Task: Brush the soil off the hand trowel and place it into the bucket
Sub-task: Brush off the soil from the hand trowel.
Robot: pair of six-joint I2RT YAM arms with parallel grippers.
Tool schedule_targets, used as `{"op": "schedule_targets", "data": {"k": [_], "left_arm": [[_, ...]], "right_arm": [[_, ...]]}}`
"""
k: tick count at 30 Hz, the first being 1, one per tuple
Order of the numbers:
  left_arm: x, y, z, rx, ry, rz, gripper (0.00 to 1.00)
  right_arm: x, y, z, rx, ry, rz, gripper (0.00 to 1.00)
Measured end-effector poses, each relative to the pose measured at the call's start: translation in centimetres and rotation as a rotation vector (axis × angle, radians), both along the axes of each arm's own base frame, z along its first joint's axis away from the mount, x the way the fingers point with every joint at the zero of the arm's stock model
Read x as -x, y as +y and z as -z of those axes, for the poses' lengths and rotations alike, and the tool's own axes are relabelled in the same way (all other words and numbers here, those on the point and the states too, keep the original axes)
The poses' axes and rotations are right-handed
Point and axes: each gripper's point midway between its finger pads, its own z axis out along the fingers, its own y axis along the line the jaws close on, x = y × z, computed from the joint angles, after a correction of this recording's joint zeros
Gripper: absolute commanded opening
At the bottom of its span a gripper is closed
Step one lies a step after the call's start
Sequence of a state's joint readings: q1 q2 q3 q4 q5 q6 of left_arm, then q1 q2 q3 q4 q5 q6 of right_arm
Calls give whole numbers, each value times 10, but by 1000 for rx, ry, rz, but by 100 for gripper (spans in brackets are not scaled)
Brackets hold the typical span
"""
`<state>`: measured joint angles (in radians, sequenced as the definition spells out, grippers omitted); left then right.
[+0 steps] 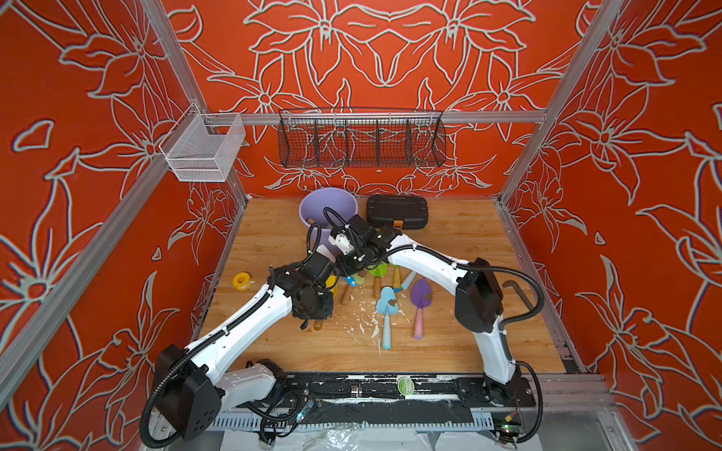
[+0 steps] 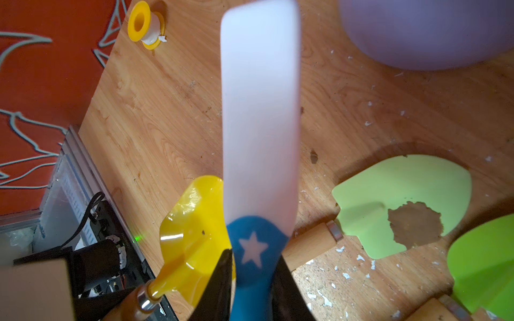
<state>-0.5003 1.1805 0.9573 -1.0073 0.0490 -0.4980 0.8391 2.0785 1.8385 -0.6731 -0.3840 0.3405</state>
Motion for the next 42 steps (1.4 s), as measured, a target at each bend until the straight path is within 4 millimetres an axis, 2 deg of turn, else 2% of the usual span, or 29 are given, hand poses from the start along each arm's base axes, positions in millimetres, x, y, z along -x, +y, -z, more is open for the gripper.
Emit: {"op": "schedule_targets", "data": {"k": [4,10,14,18,23,31,38,42], "left_arm": [[1,-10,7,88,-5,-13,0],[10,-31,14,300,2,-35,0],[6,-30,-4,515,-57,-112,0],[-1,-28,-27,759,-126,-183,0],[0,-31,-32,979,-115,-221,0],[-2,-26,-31,1181,-101,-277,0],[-4,-29,-53,1267,-145,-208,0],[-5,-30,-59,1280,-159,-180,0]], "right_arm": [[18,-20,-7,-24,39,12,0],[36,-42,-35,-114,51,35,0],[48,-52,-48,-200,61,51,0],[60,-63,-51,-296,112,70,0],[70,-72,-45,-406,192,109,0],[77,-69,-51,-580,283,129,0],[69,-55,-79,-780,335,121,0],[64,-48,-79,-853,385,125,0]]}}
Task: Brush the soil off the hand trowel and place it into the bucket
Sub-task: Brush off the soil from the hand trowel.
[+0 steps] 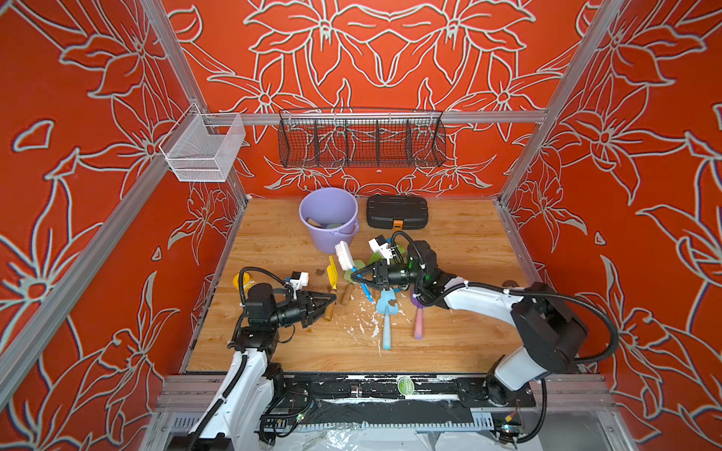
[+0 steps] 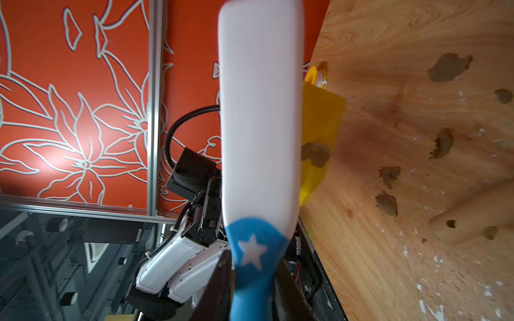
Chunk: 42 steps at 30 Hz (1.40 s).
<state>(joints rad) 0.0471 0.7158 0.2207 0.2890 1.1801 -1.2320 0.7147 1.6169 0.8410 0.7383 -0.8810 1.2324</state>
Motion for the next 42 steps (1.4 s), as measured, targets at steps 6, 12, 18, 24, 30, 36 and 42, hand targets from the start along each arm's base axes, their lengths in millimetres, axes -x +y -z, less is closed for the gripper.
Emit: {"op": "schedule_targets", "data": {"k": [6,12,18,24,30,36,42], "left_arm": [[-2,0,-7,1,-21,12,0],[-6,0,-14,-5,-45,11,0],[-7,1,-11,-8,-32,11,0],[-10,1,-17,-15,-53,14,0],[-8,2,-17,-25,-63,23,0],[-8,4,-13,-34,-57,24,0],[-8,5,-11,-37,-55,23,0]], "right_arm": [[-1,8,5,-44,53,-14,0],[7,16,13,-61,94,-42,0],[18,22,36,-22,152,-63,0],[24,23,55,33,192,-72,0],[20,7,85,129,241,-21,0],[6,-14,60,155,165,50,0],[1,-6,12,103,32,33,0]]}}
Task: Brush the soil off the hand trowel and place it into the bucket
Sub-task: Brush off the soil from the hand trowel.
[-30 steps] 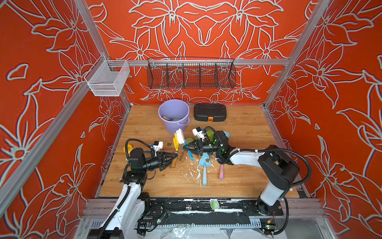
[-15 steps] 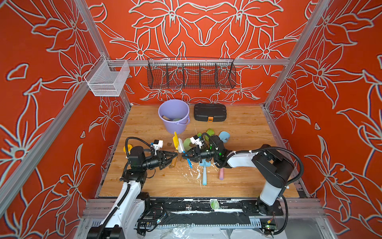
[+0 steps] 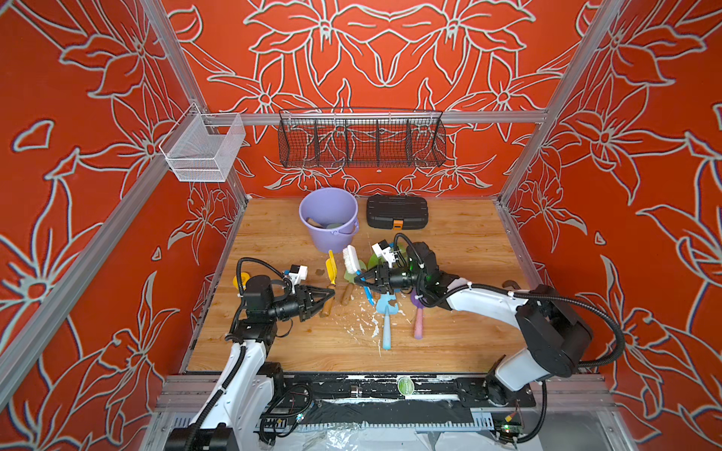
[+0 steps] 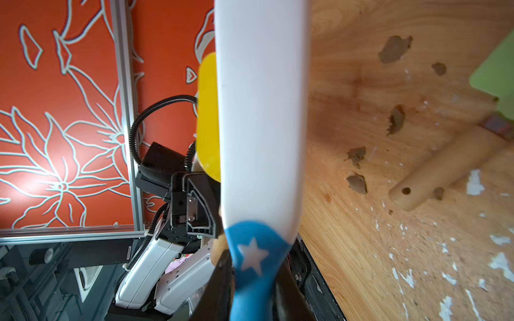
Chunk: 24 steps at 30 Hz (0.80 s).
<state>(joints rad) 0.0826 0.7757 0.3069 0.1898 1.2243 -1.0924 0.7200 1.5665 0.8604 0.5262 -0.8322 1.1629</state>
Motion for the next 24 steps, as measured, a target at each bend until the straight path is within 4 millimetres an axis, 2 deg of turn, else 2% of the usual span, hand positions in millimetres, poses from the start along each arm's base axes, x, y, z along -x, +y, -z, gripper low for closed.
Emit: {"op": "schedule_targets", "data": {"k": [3,5,10,13,16,20,24], "left_arm": [[0,0,1,1,4,-1,0],[0,0,1,1,6,0,0],[0,0,1,2,7,1,0],[0,0,1,2,7,1,0],[0,1,1,2,9,1,0],[0,2,2,1,13,-2,0],[0,2,3,0,12,0,0]], "right_arm": [[1,7,-4,-4,-15,-18,0],[3,13,2,2,-6,-36,0],[8,22,42,55,68,-67,0],[12,20,63,88,110,-72,0],[15,15,76,118,137,-69,0],[13,8,77,148,138,-47,0],[6,0,56,128,87,-13,0]]}}
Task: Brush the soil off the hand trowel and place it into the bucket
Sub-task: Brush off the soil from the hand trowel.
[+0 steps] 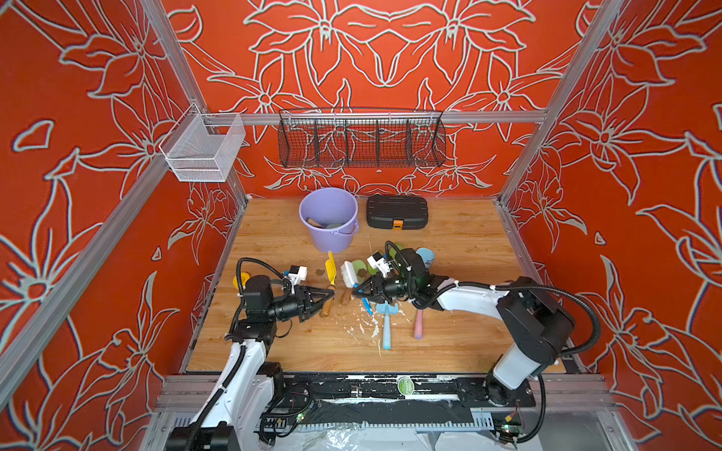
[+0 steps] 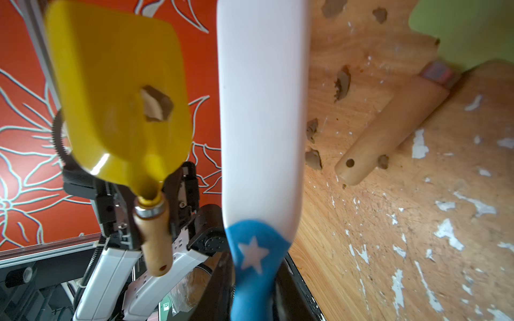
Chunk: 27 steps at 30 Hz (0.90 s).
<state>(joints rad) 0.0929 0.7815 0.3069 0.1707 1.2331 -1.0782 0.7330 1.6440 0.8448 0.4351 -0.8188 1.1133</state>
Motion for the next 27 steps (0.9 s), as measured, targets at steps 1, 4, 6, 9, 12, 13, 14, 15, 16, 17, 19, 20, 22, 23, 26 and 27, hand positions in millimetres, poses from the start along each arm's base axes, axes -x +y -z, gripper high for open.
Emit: {"op": "schedule_targets", "data": {"k": [1,4,6,9,12,13,14,15,16,17,19,20,22,23,26,27], "left_arm": [[0,0,0,0,0,0,0],[0,0,1,-1,0,0,0],[0,0,1,-1,1,-2,0],[0,0,1,-2,1,-2,0],[0,1,1,-2,1,-4,0],[-1,1,1,-2,1,-5,0],[-1,1,1,-2,2,-5,0],[-1,1,1,-2,2,-5,0],[-1,1,1,-2,2,-6,0],[-1,1,1,-2,3,-6,0],[-1,1,1,-2,4,-5,0],[0,1,1,-2,3,-5,0],[0,1,2,-3,4,-5,0],[0,1,2,-4,4,-5,0],[0,2,3,-6,6,-5,0],[0,2,4,-7,7,-6,0]], "right_arm": [[-2,0,-8,-13,-16,4,0],[-7,5,-25,-43,-50,2,0],[-8,9,-34,-62,-68,-5,0],[-10,17,-45,-96,-91,-21,0],[-7,28,-46,-110,-92,-45,0],[-5,32,-43,-108,-86,-55,0],[-2,35,-39,-105,-77,-66,0],[1,38,-35,-102,-67,-76,0],[3,41,-29,-99,-53,-85,0],[5,44,-23,-93,-38,-89,0],[7,46,-8,-81,-9,-92,0],[7,46,-1,-72,6,-90,0],[10,44,16,-43,41,-89,0],[11,42,22,-32,52,-88,0],[9,37,30,-10,62,-79,0],[7,35,30,-7,58,-75,0]]}}
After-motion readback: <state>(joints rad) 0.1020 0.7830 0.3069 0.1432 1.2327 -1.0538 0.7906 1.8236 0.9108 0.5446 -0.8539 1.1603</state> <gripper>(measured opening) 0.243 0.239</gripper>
